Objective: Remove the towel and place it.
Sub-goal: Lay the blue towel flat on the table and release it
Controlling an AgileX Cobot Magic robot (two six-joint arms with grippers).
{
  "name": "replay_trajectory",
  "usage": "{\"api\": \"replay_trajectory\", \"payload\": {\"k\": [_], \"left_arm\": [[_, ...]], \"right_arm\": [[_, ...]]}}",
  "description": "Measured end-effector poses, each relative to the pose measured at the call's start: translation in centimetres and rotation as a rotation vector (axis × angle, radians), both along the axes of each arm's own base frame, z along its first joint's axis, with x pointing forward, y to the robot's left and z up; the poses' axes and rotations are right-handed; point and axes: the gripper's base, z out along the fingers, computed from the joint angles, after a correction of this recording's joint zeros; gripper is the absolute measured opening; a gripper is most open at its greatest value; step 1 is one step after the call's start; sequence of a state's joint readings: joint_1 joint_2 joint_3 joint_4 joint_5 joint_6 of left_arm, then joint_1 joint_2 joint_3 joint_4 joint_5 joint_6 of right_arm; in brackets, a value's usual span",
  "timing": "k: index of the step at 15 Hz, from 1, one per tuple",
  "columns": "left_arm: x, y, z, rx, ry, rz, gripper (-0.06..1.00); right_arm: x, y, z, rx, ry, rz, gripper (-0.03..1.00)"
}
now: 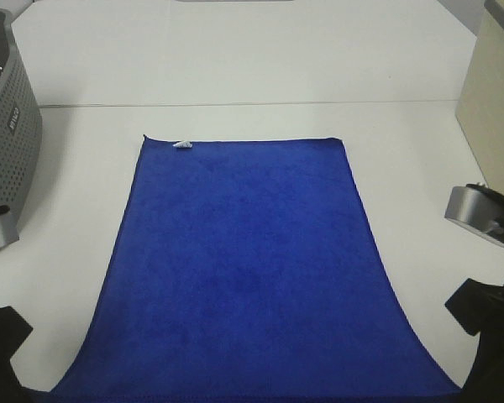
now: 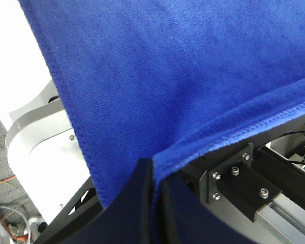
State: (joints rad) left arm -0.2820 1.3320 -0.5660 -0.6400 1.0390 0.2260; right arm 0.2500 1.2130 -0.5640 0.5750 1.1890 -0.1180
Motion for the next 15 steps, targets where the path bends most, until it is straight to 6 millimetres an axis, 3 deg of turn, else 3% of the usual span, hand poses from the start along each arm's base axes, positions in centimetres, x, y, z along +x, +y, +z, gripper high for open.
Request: {"api": "replay_trajectory", "payload": {"k": [15], "left_arm": [[1.1,-0.1,-5.9,0.081,0.273,-0.049,0.00]], "right_arm": [[2.5,1.0,-6.2,0.001,0.319,0.033,0.01]]}}
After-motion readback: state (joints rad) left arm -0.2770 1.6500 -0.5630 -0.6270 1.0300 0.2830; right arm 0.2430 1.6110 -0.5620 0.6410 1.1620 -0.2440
